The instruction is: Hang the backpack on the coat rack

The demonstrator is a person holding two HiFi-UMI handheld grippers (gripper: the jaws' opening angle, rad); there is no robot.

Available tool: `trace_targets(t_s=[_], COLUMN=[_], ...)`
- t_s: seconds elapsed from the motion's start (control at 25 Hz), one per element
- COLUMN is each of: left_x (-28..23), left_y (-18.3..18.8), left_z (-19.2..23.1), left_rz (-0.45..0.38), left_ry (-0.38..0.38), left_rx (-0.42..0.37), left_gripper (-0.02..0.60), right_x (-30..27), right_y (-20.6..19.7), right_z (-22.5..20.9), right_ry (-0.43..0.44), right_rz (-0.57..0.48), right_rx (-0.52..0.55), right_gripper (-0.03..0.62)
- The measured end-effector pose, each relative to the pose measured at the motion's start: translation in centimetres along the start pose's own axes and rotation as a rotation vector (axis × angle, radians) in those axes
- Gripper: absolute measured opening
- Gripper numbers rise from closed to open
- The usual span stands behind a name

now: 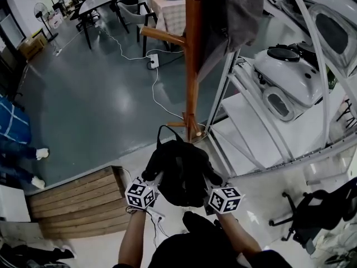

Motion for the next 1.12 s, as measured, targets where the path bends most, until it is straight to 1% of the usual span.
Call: trace_targets(t_s=[0.4, 0.92, 1.12], left_x=[-3.3, -7.7, -8.8], left_y=[-0.3, -1.6, -2.4], left_z=[1.3, 1.0, 1.0], left_rz=[0.025, 0.084, 0.103], left_ry=[-0.013, -0.052, -0.053], left_rx=[0.029, 0.038, 0.052], left_gripper=[0.141, 0.143, 0.144], right_x=[-2.0, -2.4, -2.7], right_y=[0.4, -0.4, -0.8], right_z=[-1.6, -4.5, -5.3], right_ry=[-0.014, -0.063, -0.077], right_rz=[0.016, 0.034, 0.046], right_rx=[-0.006, -0.039, -0.040], right_gripper=[0.046, 0.046, 0.046])
Point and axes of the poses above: the fingertips, and each gripper's own axes: x backward along the fingers, z to its left, y out of its top, the point moved 7 cm from there along x, backward along the fingers, and after that the axes turned 12 degrees about y, right-handed, at the moved point
